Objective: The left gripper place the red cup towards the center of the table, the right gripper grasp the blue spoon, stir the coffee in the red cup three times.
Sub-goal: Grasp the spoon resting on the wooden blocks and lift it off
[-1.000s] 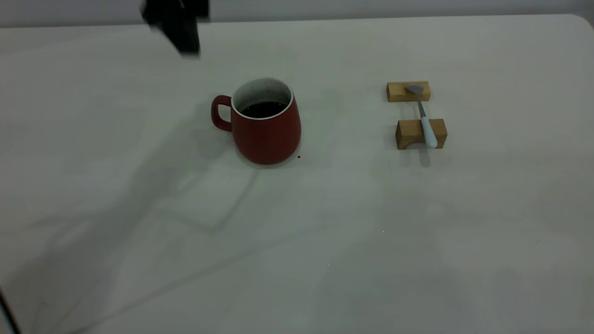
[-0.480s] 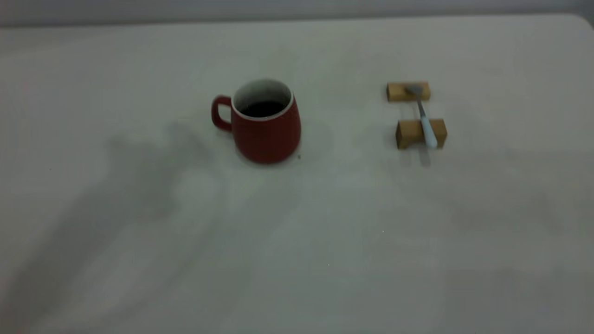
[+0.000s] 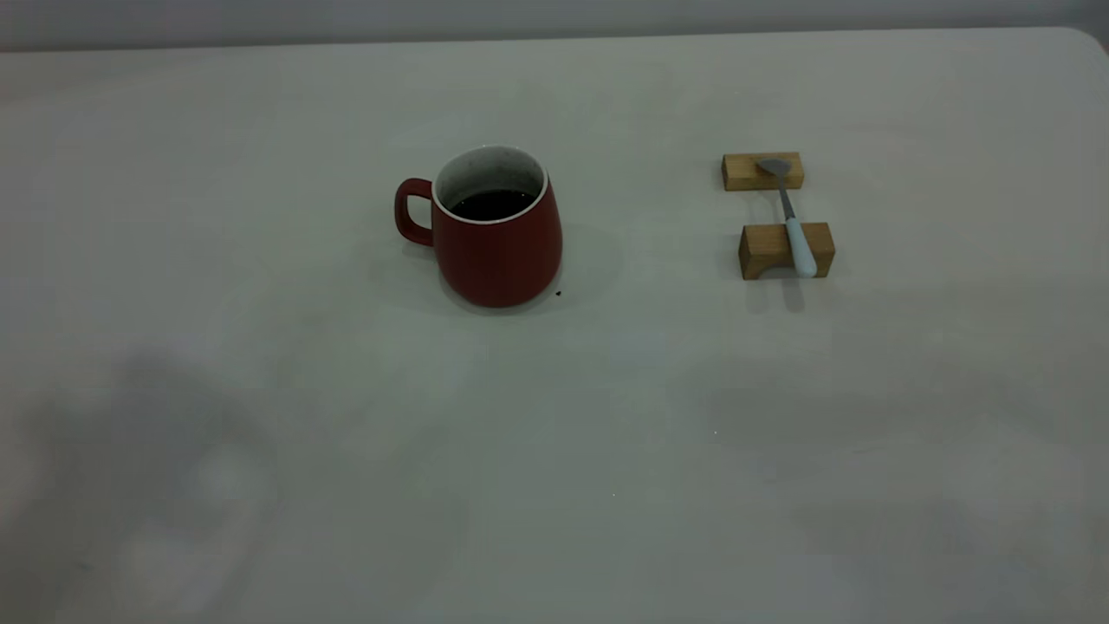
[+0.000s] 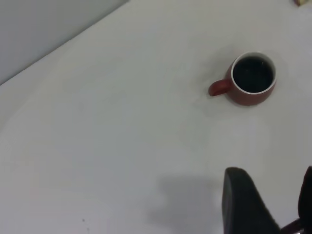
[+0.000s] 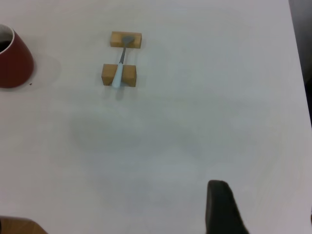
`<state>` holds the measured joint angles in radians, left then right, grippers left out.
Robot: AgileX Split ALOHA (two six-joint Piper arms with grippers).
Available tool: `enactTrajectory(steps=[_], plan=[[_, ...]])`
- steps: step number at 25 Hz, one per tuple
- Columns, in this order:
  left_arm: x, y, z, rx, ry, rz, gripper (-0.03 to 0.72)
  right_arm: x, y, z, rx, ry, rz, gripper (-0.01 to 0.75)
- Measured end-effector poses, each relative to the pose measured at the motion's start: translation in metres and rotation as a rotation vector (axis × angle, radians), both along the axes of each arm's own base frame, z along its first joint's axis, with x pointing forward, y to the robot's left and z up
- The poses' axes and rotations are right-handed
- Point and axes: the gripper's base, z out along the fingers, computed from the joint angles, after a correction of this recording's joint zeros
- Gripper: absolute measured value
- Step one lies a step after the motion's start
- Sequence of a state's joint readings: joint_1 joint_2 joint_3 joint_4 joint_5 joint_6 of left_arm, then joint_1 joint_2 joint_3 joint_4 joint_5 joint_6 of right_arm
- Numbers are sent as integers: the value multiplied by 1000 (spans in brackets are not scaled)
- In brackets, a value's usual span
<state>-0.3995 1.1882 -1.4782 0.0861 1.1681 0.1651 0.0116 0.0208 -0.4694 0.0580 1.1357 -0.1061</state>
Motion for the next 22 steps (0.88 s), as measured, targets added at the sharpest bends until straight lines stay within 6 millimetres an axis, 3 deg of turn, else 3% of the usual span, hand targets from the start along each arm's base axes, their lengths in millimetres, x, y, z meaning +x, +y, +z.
enactTrajectory(steps=[5, 12, 17, 22], plan=[[-62, 25, -8, -56, -45, 24, 351, 0, 0, 0, 0, 0, 0, 472], [-144, 58, -63, -161, -63, 119, 351, 0, 0, 0, 0, 0, 0, 472], [-177, 72, -116, -164, -77, 307, 351, 0, 0, 0, 0, 0, 0, 472], [-199, 74, -154, -193, -124, 417, 351, 0, 0, 0, 0, 0, 0, 472]])
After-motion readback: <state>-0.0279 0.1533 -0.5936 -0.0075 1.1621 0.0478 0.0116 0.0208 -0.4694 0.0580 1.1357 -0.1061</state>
